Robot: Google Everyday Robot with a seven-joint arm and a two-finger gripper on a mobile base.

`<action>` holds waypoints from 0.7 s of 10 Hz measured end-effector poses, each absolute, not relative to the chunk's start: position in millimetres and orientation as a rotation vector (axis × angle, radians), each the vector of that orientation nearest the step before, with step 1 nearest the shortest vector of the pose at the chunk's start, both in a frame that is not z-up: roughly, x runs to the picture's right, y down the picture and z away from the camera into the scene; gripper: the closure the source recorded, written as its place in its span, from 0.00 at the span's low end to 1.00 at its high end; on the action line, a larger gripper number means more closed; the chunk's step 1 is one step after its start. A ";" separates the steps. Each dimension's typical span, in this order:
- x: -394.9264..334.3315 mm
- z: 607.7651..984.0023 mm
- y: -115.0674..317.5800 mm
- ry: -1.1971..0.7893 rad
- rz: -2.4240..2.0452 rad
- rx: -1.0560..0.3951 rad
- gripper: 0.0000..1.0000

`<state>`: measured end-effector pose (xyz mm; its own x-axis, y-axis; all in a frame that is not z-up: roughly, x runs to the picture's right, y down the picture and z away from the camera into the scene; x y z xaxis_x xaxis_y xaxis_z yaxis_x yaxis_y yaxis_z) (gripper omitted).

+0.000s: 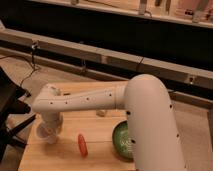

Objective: Pick up the ceramic cup

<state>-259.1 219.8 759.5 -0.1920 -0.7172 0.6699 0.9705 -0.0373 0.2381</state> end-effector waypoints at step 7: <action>-253.8 754.0 205.4 -0.787 -1.611 -0.424 0.87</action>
<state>-253.8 205.4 754.0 -0.2014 -0.7177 0.6666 0.9669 -0.0369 0.2523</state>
